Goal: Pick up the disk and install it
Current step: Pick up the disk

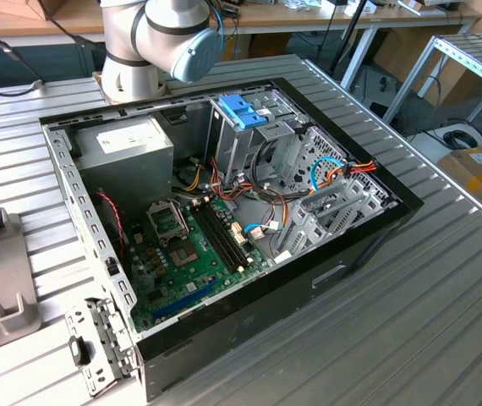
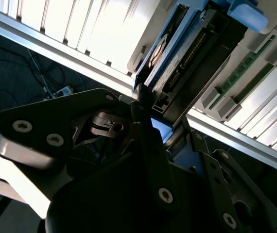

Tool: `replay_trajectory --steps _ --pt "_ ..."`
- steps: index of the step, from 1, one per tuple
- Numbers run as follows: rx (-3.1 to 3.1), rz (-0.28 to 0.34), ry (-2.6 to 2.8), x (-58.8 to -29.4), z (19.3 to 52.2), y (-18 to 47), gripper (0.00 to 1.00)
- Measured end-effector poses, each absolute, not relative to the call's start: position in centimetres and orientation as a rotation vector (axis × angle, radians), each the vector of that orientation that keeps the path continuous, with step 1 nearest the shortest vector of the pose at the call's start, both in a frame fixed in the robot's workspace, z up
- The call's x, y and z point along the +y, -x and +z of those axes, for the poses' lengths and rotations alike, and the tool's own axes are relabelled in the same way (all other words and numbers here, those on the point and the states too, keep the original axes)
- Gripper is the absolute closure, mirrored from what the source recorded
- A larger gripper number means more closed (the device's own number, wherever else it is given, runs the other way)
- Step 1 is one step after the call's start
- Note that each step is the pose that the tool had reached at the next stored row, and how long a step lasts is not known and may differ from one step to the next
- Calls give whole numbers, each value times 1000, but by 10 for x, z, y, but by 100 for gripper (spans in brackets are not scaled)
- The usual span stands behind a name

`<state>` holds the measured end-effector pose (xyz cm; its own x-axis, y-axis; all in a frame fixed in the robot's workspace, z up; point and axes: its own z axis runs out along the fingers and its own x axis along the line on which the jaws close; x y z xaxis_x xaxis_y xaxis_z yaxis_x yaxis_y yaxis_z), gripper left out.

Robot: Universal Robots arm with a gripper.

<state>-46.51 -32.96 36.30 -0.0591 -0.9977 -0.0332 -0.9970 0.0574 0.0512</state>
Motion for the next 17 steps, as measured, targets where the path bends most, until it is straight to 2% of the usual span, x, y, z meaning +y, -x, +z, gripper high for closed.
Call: replay_trajectory --steps 17 --pt "-2276 -94 -2147 -330 382 465 63"
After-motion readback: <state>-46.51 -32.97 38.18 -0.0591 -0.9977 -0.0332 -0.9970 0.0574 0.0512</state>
